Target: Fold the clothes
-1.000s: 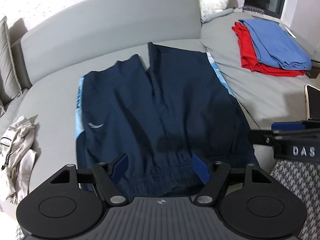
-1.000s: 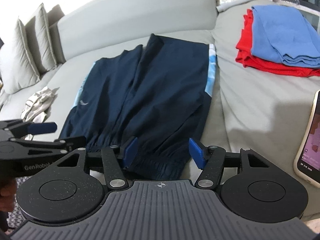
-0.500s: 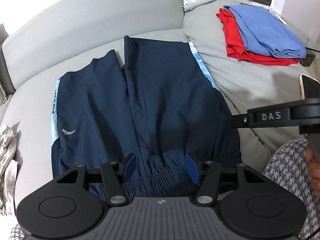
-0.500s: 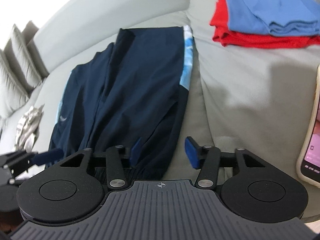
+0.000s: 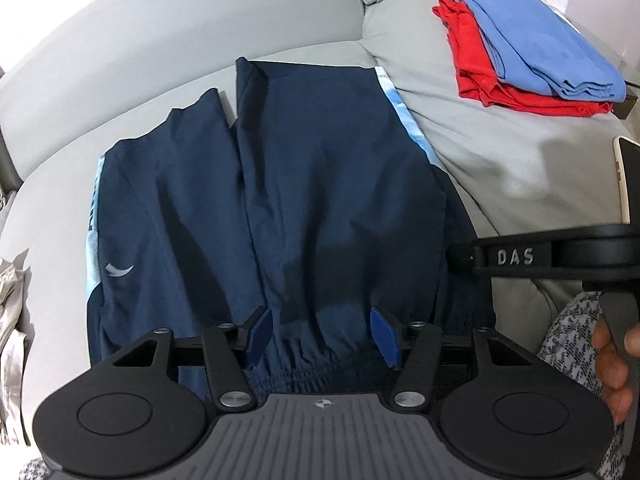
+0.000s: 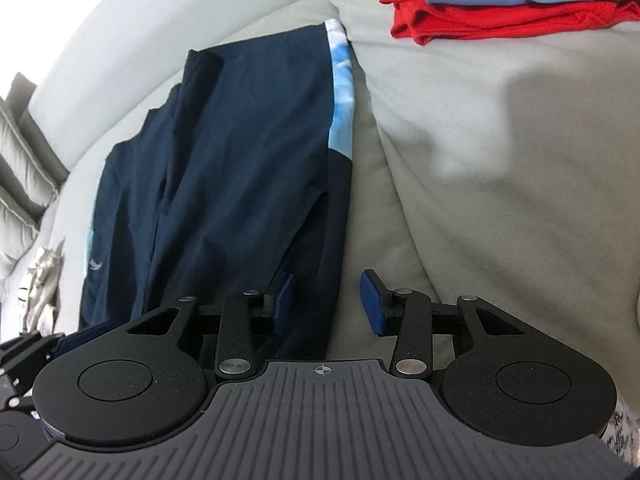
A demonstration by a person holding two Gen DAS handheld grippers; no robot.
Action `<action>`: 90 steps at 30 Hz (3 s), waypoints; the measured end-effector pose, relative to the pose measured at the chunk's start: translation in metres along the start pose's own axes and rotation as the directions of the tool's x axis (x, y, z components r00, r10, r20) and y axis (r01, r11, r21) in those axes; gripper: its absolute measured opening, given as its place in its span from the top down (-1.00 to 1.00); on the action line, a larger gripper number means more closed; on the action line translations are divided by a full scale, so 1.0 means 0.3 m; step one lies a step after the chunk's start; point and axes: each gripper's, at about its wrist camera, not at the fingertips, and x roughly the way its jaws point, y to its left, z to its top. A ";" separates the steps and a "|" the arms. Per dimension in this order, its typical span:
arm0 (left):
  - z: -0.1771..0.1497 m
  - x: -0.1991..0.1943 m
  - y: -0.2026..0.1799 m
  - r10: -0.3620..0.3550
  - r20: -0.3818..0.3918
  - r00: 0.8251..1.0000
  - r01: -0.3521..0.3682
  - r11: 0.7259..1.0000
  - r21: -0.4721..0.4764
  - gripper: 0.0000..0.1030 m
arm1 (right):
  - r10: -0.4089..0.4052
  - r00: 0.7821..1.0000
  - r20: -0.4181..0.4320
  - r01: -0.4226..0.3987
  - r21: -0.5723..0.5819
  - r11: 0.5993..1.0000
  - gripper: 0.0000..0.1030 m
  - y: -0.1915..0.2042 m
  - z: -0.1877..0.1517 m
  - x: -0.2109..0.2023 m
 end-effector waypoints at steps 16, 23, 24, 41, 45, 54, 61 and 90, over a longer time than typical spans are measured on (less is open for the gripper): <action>-0.004 -0.065 0.067 0.031 0.022 0.999 -0.029 0.997 -0.073 -0.06 | -0.011 0.997 0.079 0.018 -0.097 0.995 0.99 0.052 0.002 -0.045; -0.045 -0.135 0.220 0.059 0.057 0.997 -0.047 0.982 -0.183 -0.06 | -0.001 0.989 0.148 0.041 -0.264 0.964 0.99 0.247 0.029 -0.124; -0.056 -0.146 0.257 0.069 0.061 0.996 -0.055 0.977 -0.205 -0.06 | 0.007 0.988 0.151 0.037 -0.284 0.958 0.99 0.283 0.032 -0.131; -0.308 -0.157 0.844 0.108 0.022 0.994 -0.080 0.846 -0.527 -0.06 | 0.031 0.998 0.061 0.017 -0.659 0.752 1.00 0.977 -0.125 0.031; -0.351 -0.151 0.909 0.091 0.020 0.996 -0.063 0.817 -0.573 -0.06 | 0.041 0.999 0.013 -0.019 -0.713 0.701 1.00 1.106 -0.170 0.095; -0.352 -0.151 0.879 0.014 0.065 0.998 0.025 0.832 -0.554 -0.05 | 0.019 0.991 -0.132 -0.107 -0.705 0.701 0.47 1.110 -0.204 0.222; -0.315 -0.190 0.756 -0.105 0.140 0.985 0.158 0.878 -0.452 -0.05 | 0.113 0.991 -0.075 -0.134 -0.664 0.736 0.27 0.982 -0.184 -0.001; -0.231 -0.186 0.619 -0.185 0.114 0.976 0.217 0.871 -0.440 0.84 | 0.138 0.990 -0.003 -0.073 -0.860 0.505 -0.17 0.689 -0.373 -0.119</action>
